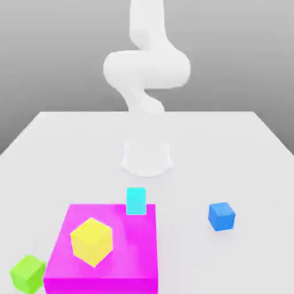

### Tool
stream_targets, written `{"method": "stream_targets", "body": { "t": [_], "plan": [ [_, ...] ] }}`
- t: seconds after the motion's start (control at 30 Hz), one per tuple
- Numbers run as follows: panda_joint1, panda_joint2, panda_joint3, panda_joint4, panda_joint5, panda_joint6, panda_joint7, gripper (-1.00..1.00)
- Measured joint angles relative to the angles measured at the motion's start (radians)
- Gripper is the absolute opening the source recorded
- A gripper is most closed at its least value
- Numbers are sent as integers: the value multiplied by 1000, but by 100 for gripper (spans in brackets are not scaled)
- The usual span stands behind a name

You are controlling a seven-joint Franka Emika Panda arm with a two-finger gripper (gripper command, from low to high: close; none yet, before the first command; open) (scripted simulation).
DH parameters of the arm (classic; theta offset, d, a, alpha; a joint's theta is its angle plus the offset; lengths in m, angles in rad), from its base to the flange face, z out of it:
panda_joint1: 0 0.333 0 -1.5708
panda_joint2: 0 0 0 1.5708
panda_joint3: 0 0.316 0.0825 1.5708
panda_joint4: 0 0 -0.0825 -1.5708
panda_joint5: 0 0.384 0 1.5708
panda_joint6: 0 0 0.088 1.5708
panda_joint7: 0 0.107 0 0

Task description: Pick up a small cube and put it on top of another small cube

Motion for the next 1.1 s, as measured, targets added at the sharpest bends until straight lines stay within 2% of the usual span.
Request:
{"method": "stream_targets", "body": {
  "t": [0.4,0.6,0.7,0.8,0.87,0.9,1.1],
  "plan": [
    [123,414,210,-324,57,309,156,0],
    [200,672,325,-505,21,494,297,0],
    [221,790,285,-513,-115,581,411,0],
    [332,900,145,-493,-250,666,512,0],
    [418,971,49,-479,-293,724,546,0],
    [443,993,22,-475,-302,742,553,-100],
    [455,1004,9,-473,-309,753,558,-100]
  ]
}}
